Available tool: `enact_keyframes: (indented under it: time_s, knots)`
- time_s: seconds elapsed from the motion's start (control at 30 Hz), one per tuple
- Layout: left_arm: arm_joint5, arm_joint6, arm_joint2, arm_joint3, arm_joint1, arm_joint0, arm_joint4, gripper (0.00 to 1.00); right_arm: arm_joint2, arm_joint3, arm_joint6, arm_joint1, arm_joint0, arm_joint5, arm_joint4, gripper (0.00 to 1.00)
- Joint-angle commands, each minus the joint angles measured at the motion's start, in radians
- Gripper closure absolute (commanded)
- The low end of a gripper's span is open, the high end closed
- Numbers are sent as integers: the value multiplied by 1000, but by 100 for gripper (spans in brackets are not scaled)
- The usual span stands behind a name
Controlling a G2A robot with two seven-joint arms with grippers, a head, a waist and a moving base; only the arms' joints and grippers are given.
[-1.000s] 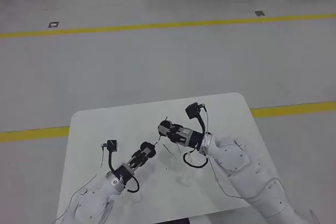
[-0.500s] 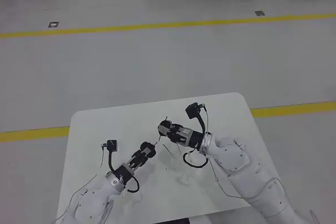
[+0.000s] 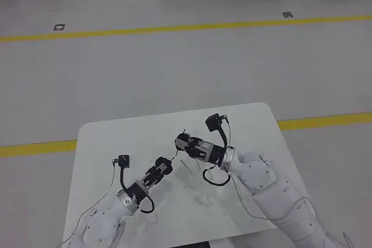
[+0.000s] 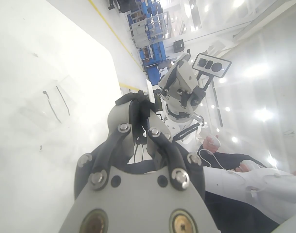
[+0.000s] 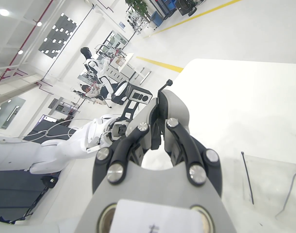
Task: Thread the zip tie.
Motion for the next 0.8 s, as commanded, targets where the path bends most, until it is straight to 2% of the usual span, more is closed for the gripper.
enact_keyframes:
  time_s: [0.0,0.2,0.37,0.5,0.77]
  knots:
    - [0,0,0,0,0,0,0,100,-1,2,-13,0,-4,5,-11,100]
    - [0,0,0,0,0,0,0,100,-9,-20,-151,4,-34,0,-161,100]
    - [0,0,0,0,0,0,0,100,-52,-28,-255,21,-47,0,-247,100]
    - [0,0,0,0,0,0,0,100,-105,-33,-301,44,-26,0,-250,100]
    - [0,0,0,0,0,0,0,100,-193,-26,-374,105,23,0,-186,100]
